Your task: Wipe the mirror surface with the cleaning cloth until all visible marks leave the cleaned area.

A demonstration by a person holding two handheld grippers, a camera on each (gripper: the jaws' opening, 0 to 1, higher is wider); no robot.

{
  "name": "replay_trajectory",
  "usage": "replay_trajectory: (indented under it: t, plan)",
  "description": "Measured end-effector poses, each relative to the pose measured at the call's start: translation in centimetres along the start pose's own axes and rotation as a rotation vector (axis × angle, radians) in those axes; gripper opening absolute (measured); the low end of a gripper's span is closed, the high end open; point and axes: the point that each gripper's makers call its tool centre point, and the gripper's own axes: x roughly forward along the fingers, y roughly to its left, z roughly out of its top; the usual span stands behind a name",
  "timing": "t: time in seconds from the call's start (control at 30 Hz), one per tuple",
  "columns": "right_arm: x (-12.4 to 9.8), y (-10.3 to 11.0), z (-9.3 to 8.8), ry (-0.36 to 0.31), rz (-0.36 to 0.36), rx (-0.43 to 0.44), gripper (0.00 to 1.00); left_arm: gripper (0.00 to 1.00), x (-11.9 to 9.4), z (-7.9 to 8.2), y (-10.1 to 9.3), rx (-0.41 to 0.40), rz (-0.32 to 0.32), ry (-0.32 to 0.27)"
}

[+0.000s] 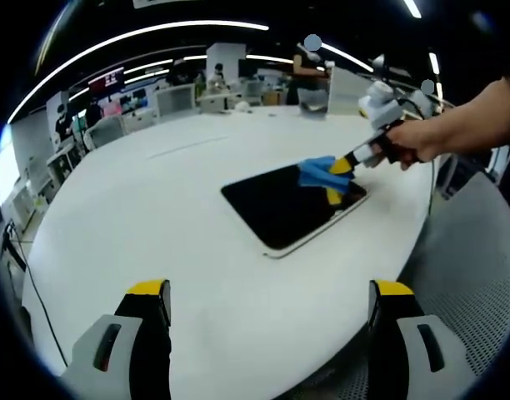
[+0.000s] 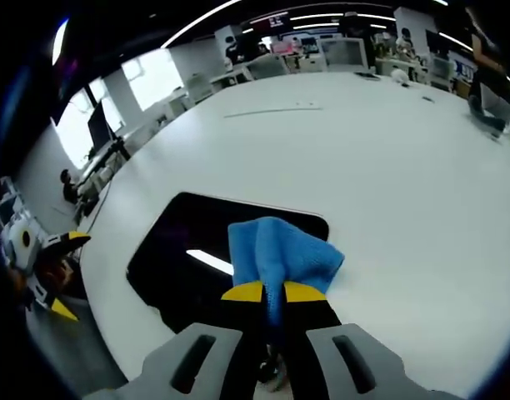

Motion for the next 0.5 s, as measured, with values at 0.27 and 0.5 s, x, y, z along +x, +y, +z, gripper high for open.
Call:
replay_trajectory:
  t: [0.27, 0.5]
  plan:
    - [-0.5, -1.0, -0.3, -0.001, -0.019, 0.015, 0.02, 0.99, 0.1, -0.1, 0.0, 0.002, -0.001, 0.002]
    - [-0.6, -1.2, -0.3, 0.000, -0.026, 0.010, 0.02, 0.99, 0.0, -0.1, 0.0, 0.000, 0.002, 0.002]
